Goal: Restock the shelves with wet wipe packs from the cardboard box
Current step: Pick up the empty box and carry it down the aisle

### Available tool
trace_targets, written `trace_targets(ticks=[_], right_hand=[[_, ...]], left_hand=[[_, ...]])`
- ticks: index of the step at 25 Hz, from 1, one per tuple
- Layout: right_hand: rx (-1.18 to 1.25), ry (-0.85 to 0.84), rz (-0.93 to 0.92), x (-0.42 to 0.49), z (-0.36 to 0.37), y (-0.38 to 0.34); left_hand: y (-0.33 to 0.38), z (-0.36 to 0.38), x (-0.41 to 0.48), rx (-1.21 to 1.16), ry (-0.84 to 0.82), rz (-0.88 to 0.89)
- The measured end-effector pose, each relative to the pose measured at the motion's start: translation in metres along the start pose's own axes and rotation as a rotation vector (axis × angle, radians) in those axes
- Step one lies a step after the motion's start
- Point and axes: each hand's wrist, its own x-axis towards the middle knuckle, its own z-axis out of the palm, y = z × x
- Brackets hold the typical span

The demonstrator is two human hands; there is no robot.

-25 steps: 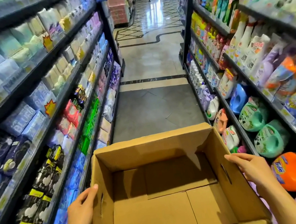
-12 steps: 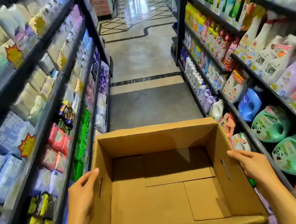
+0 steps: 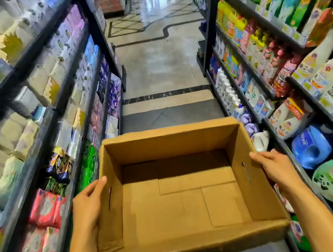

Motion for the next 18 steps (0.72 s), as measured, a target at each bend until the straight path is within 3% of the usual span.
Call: trace_targets(ticks=[18], right_hand=[[-0.025,0.015,-0.007,0.311,0.176,-0.225]], left_hand=[[0.212,0.123,0.361,0.044,-0.055,-0.086]])
